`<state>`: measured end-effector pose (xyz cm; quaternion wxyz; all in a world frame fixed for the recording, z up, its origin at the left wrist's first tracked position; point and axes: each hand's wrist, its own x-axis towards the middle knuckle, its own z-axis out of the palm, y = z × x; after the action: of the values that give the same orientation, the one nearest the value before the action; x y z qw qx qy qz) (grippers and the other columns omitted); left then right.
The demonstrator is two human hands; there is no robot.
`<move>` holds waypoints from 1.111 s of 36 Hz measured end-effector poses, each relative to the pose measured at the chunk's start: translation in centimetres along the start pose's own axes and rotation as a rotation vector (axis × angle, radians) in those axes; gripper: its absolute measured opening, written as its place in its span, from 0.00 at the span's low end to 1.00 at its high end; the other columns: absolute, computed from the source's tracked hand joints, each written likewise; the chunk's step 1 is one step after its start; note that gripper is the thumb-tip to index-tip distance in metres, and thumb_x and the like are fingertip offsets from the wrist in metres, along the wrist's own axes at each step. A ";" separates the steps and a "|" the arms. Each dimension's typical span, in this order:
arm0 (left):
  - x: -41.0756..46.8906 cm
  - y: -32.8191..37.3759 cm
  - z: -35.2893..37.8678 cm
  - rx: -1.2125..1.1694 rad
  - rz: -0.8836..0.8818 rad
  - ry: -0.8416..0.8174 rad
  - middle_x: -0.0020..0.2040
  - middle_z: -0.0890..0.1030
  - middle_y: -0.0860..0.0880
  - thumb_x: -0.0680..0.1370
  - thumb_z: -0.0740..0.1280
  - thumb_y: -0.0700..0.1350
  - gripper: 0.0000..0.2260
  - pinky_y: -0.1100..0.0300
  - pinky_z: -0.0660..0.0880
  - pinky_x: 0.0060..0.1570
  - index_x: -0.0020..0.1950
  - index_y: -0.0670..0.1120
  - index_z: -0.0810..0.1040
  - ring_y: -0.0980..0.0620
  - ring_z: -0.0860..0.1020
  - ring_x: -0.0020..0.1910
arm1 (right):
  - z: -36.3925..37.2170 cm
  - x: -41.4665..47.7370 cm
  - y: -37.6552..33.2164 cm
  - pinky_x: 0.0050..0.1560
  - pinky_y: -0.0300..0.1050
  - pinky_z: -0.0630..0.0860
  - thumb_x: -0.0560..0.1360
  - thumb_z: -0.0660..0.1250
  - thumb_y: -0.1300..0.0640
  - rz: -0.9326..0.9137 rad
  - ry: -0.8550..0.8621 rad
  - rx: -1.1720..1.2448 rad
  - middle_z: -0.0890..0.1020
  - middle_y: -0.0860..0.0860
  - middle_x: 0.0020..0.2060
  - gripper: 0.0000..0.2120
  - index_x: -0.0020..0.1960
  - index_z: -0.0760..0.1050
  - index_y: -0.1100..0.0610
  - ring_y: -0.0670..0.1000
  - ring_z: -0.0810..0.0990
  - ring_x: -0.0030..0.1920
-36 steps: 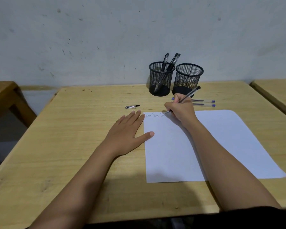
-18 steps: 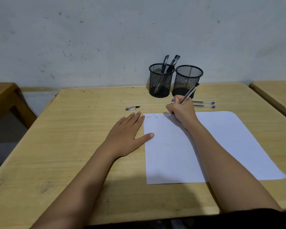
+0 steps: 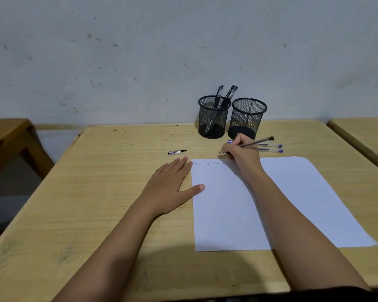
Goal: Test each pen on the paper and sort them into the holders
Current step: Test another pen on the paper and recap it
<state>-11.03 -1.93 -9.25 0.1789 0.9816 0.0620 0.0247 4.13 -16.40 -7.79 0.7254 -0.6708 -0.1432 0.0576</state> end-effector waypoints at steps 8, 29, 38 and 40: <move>0.5 -0.8 -1.4 -0.469 -0.087 0.252 0.64 0.72 0.53 0.79 0.61 0.53 0.19 0.65 0.63 0.59 0.66 0.46 0.72 0.55 0.68 0.65 | -0.4 0.0 -1.2 0.40 0.35 0.80 0.69 0.69 0.72 0.064 -0.079 0.275 0.83 0.52 0.31 0.04 0.41 0.78 0.65 0.47 0.83 0.35; 3.3 -0.8 -2.6 -0.667 -0.099 0.482 0.46 0.83 0.51 0.74 0.70 0.40 0.06 0.66 0.73 0.48 0.50 0.44 0.82 0.54 0.79 0.47 | 1.7 -2.0 -3.6 0.38 0.34 0.80 0.69 0.70 0.71 0.173 -0.169 0.344 0.82 0.55 0.31 0.01 0.40 0.78 0.68 0.49 0.83 0.33; 2.5 0.9 -4.1 -0.880 -0.051 0.485 0.43 0.83 0.51 0.72 0.71 0.38 0.06 0.72 0.73 0.40 0.46 0.49 0.81 0.60 0.79 0.39 | 2.0 -3.0 -4.8 0.37 0.33 0.79 0.70 0.69 0.69 0.167 -0.186 0.377 0.82 0.54 0.31 0.01 0.41 0.78 0.68 0.49 0.83 0.34; 2.3 1.0 -4.3 -0.866 -0.032 0.473 0.42 0.83 0.53 0.72 0.72 0.39 0.06 0.72 0.72 0.39 0.46 0.49 0.82 0.63 0.78 0.37 | 1.9 -3.1 -5.1 0.37 0.33 0.79 0.70 0.69 0.69 0.159 -0.188 0.380 0.82 0.53 0.31 0.02 0.42 0.78 0.69 0.48 0.82 0.34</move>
<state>-8.92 -1.02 -4.85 0.5520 0.7834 0.1001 0.2675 0.10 -15.96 -3.05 0.8153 -0.5231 -0.1433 0.2029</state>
